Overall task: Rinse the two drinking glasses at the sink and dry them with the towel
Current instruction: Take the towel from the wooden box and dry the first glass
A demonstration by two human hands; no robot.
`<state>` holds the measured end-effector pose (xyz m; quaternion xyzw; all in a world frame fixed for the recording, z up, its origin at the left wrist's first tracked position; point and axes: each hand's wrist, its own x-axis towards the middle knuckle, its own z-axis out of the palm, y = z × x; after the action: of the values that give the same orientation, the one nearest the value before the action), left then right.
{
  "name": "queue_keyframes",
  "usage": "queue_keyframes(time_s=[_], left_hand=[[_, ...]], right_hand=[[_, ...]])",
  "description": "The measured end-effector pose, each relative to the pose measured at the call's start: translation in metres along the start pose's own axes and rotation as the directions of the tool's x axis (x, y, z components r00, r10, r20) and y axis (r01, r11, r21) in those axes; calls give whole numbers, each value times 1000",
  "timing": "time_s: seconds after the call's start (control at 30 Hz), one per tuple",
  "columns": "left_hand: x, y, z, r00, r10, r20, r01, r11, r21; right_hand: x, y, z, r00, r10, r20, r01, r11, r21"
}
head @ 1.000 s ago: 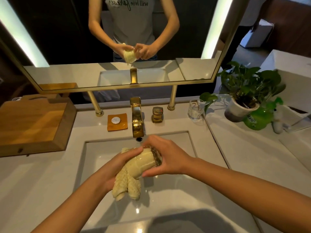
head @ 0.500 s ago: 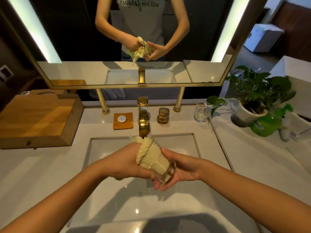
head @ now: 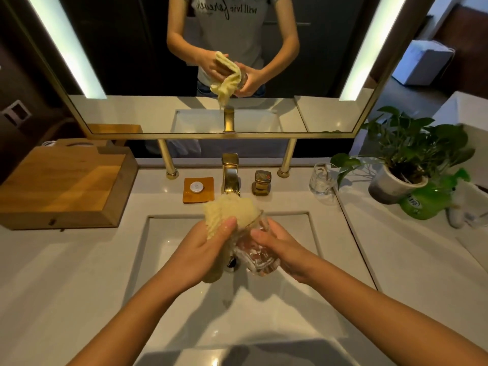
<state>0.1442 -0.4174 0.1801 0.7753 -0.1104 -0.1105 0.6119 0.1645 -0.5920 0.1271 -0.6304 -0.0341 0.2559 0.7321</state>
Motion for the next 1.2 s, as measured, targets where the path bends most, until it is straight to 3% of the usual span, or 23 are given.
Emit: queue_keyframes(time_s=[0.1, 0.17, 0.27, 0.33, 0.43, 0.53, 0.6, 0.8, 0.87, 0.97, 1.03, 1.1, 1.2], left_hand=[[-9, -3, 14, 999, 30, -34, -30, 999, 11], [-8, -13, 29, 999, 25, -28, -24, 999, 27], [1, -22, 36, 980, 67, -185, -54, 996, 72], [6, -28, 32, 960, 26, -279, 5, 994, 110], [8, -37, 27, 951, -46, -306, 90, 987, 133], [9, -36, 32, 970, 16, -243, 55, 958, 282], [10, -34, 33, 971, -7, -239, 73, 960, 270], [17, -22, 19, 988, 74, -133, -60, 992, 107], [14, -26, 12, 998, 3, -64, -5, 999, -38], [11, -32, -1, 987, -111, 114, 137, 957, -255], [14, -33, -4, 981, -125, 151, 159, 958, -240], [17, -33, 1, 988, -124, 91, 136, 981, -140], [21, -38, 12, 991, -86, -106, 100, 986, 132]], right_hand=[[6, 3, 9, 965, -135, -225, 160, 983, 96], [10, 1, 19, 955, -157, -250, 206, 961, 183], [12, -4, 29, 976, -29, -217, 102, 937, 334], [11, -10, 24, 976, 1, -217, 38, 984, 171], [7, -31, 8, 992, -7, -130, -29, 962, -272], [4, -53, 3, 998, -8, -64, -40, 706, -707], [5, -57, 7, 996, -46, -73, -38, 531, -847], [9, -55, 11, 959, -282, -7, 151, 535, -831], [11, -57, 12, 954, -292, 67, 215, 511, -832], [16, -58, 11, 951, -260, 170, 293, 571, -767], [20, -56, 7, 952, -241, 187, 298, 609, -735], [23, -56, 3, 967, -181, 178, 252, 598, -761], [23, -57, 1, 994, -68, 81, 102, 401, -910]])
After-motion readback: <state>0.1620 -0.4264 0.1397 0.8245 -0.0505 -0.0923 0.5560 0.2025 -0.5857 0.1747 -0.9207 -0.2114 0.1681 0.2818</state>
